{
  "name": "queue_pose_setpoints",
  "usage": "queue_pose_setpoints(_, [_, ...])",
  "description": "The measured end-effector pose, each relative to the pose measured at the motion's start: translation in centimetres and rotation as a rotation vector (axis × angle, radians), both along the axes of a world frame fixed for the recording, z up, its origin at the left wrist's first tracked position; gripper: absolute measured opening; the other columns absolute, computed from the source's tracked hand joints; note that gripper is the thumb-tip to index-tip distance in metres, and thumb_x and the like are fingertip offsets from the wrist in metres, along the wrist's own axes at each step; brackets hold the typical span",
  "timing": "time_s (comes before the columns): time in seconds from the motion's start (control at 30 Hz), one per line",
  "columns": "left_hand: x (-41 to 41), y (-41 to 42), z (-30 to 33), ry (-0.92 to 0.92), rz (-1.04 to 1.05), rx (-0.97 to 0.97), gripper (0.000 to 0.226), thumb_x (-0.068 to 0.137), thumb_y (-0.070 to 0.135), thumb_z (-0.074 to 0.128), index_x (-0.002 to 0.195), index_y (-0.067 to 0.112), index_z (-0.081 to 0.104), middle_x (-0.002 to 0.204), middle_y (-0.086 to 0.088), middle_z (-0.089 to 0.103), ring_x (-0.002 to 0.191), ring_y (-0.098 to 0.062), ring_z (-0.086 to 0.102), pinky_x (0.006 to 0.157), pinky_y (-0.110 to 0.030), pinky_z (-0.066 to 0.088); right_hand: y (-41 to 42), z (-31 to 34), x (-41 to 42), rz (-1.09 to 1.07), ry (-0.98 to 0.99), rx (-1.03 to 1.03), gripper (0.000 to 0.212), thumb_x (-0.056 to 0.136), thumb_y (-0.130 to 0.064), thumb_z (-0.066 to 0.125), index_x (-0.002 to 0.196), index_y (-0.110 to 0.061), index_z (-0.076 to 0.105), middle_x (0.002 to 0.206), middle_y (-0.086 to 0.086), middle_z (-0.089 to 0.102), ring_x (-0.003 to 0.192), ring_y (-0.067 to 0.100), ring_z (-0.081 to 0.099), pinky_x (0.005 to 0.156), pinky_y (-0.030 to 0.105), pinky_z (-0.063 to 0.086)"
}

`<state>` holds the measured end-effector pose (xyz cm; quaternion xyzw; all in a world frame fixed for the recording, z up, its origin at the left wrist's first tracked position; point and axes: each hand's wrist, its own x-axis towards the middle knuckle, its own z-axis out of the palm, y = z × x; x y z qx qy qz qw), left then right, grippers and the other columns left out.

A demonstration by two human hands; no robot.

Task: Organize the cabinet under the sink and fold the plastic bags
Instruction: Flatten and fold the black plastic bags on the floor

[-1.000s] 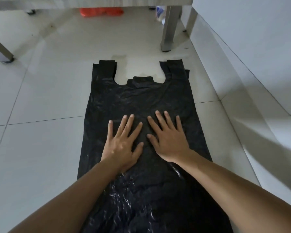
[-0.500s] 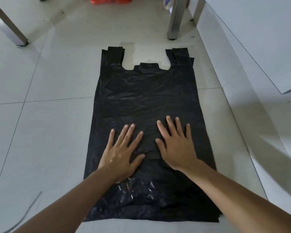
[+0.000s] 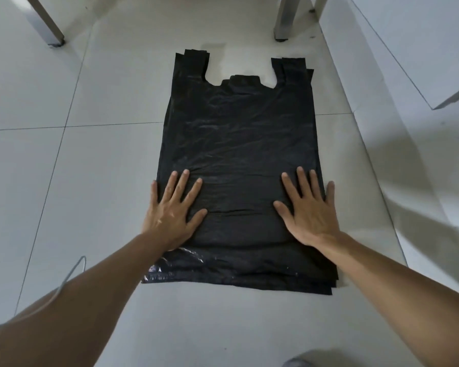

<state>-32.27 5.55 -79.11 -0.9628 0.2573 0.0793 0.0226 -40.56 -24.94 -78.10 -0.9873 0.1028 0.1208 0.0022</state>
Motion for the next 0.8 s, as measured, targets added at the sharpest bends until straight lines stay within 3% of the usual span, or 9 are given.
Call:
queue_pose_setpoints(0.07, [-1.1,-0.6,0.7,-0.028,-0.002,-0.024,0.073,0.093,0.062,0.015,0.154,0.022,0.010,0.162,-0.011,0.004,0.149,-0.029,0.001,0.117,-0.058,0.003,0.6,0.9,-0.9,-0.001,-0.013,-0.009,0.074,0.091,-0.068,0.003,0.155,-0.031,-0.004,0.163,0.004,-0.007,0.149,0.032,-0.009,0.118,0.059,0.000])
queue_pose_setpoints(0.23, [-6.4,-1.7,0.4,-0.011,-0.259,-0.068,0.069,0.096,0.059,0.018,0.155,0.022,0.013,0.162,-0.008,0.007,0.150,-0.026,0.006,0.118,-0.056,0.009,5.8,1.0,-4.9,0.180,-0.012,0.075,0.072,0.094,-0.066,0.012,0.155,-0.030,0.003,0.164,0.003,-0.002,0.150,0.030,-0.006,0.119,0.057,0.002])
queue_pose_setpoints(0.43, [-6.0,1.7,0.0,0.012,-0.179,-0.002,0.070,0.094,0.063,0.009,0.155,0.029,0.008,0.162,-0.003,0.006,0.150,-0.025,0.004,0.118,-0.055,0.008,4.3,0.0,-7.7,0.106,-0.013,0.026,0.074,0.094,-0.068,0.009,0.156,-0.028,0.015,0.163,0.004,0.010,0.150,0.028,0.006,0.119,0.055,0.009])
queue_pose_setpoints(0.57, [-6.2,3.4,0.1,0.040,-0.021,-0.023,0.074,0.091,0.069,0.007,0.155,0.030,0.005,0.162,-0.005,0.001,0.149,-0.029,0.002,0.118,-0.054,0.005,2.8,0.1,-8.7,-0.015,-0.008,0.013,0.079,0.091,-0.072,0.006,0.156,-0.028,0.007,0.164,0.005,0.004,0.150,0.029,0.003,0.119,0.054,0.009])
queue_pose_setpoints(0.63, [-6.5,3.4,0.5,0.075,0.168,-0.102,0.080,0.089,0.069,0.014,0.155,0.026,0.002,0.162,-0.007,-0.003,0.148,-0.031,0.001,0.118,-0.051,0.004,2.4,0.6,-9.0,-0.141,-0.069,0.038,0.082,0.091,-0.072,0.021,0.155,-0.021,0.013,0.162,0.009,0.011,0.148,0.031,0.013,0.116,0.051,0.019])
queue_pose_setpoints(0.73, [-6.3,1.7,2.1,0.115,0.532,-0.384,0.076,0.089,0.051,0.046,0.149,0.013,0.019,0.155,-0.012,0.022,0.137,-0.035,0.024,0.113,-0.050,0.022,2.3,1.7,-8.2,-0.377,-0.184,0.193,0.075,0.090,-0.051,0.052,0.148,-0.012,0.025,0.148,0.011,0.037,0.132,0.033,0.037,0.104,0.049,0.037])
queue_pose_setpoints(0.8, [-5.6,0.4,3.3,0.132,0.703,-0.535,0.061,0.088,0.035,0.055,0.139,0.009,0.033,0.141,-0.012,0.040,0.126,-0.033,0.033,0.105,-0.049,0.032,2.3,2.2,-7.0,-0.476,-0.229,0.341,0.064,0.090,-0.037,0.059,0.141,-0.009,0.033,0.135,0.015,0.044,0.121,0.034,0.043,0.099,0.048,0.042])
